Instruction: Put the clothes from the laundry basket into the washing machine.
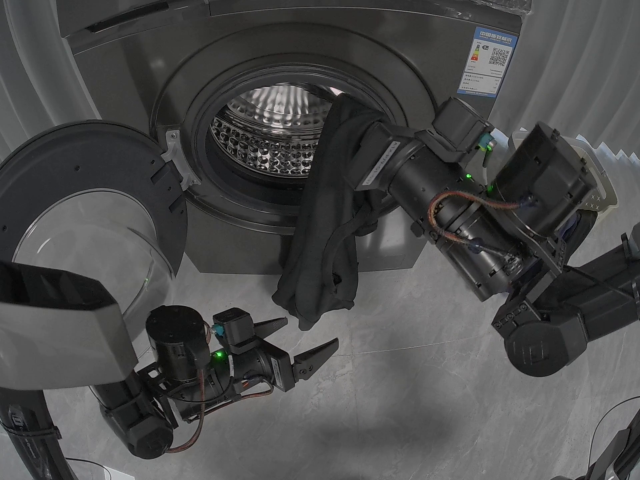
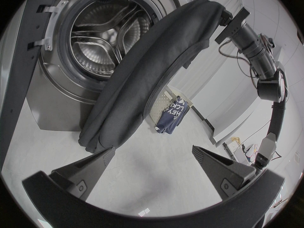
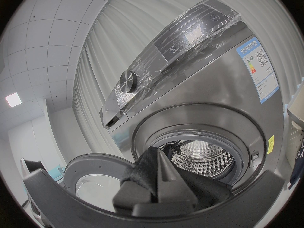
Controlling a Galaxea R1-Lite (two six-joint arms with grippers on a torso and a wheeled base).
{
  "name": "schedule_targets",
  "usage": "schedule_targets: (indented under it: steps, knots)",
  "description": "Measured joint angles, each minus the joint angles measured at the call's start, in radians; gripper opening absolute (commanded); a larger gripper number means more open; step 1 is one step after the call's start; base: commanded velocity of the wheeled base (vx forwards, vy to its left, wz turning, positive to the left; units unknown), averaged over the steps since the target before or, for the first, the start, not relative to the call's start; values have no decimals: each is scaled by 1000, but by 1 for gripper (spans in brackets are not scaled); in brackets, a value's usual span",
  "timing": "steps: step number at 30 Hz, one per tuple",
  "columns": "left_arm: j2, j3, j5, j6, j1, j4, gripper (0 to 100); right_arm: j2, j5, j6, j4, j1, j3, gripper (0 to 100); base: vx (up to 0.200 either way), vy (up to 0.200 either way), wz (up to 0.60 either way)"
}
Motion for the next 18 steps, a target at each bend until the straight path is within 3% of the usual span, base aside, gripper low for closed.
schedule_targets:
  steps: [18]
  knots:
    - [184, -245, 28, -3, 8, 0, 100, 0, -5, 2, -6, 20, 6, 0, 0, 0, 0]
